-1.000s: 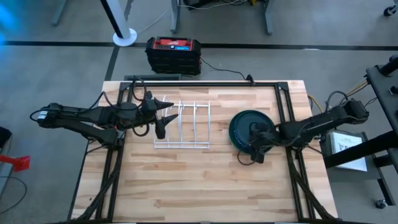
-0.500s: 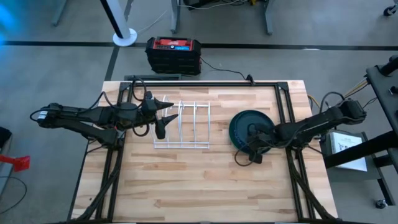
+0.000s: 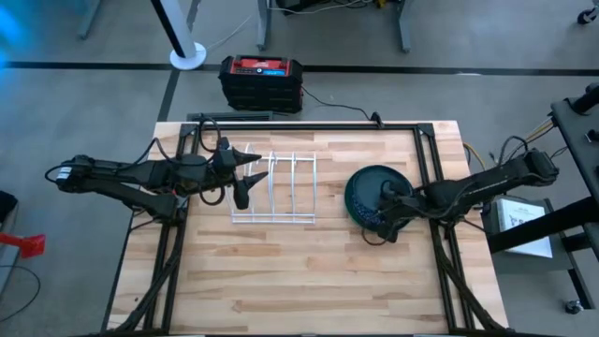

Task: Sort dishes
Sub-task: Put the dark blue plate into the dish rack

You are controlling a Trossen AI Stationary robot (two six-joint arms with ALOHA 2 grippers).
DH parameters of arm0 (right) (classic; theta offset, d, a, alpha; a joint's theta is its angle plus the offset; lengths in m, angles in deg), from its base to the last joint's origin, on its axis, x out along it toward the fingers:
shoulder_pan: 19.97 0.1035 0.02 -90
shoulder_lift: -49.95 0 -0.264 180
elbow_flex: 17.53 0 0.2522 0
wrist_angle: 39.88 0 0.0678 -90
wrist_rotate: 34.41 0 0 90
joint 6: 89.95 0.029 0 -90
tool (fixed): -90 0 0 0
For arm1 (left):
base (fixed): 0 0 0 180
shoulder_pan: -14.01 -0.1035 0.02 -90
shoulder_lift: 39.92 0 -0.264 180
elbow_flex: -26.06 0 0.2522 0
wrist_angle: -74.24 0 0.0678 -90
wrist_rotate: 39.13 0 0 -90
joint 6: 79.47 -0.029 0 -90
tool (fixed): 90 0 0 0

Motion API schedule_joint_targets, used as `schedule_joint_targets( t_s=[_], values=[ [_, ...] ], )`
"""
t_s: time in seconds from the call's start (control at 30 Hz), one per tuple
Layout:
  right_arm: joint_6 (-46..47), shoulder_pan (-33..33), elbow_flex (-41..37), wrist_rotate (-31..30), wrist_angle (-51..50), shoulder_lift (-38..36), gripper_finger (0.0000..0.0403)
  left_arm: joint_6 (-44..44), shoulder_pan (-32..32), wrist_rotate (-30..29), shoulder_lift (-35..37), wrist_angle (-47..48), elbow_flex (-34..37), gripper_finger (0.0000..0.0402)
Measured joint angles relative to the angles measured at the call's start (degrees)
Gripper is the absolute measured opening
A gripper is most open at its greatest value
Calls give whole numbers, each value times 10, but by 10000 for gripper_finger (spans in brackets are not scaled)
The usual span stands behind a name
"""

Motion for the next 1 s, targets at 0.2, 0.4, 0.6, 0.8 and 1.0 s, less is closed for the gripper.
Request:
schedule_joint_targets(
  t_s=[0.2,0.4,0.6,0.8,1.0],
  values=[
    [21,22,32,-76,-9,-71,0,-11,0,-45,13,2,-6,232],
    [12,47,48,-156,62,-138,0,-57,0,-105,24,2,-28,232],
    [-65,77,17,-252,364,-149,0,-119,0,-107,24,-2,-50,232],
    [-220,83,-49,-260,838,-50,0,-181,0,-163,25,-4,-59,232],
    [-304,83,-46,-260,1119,123,0,-235,0,-243,25,-4,-61,232]
  ],
)
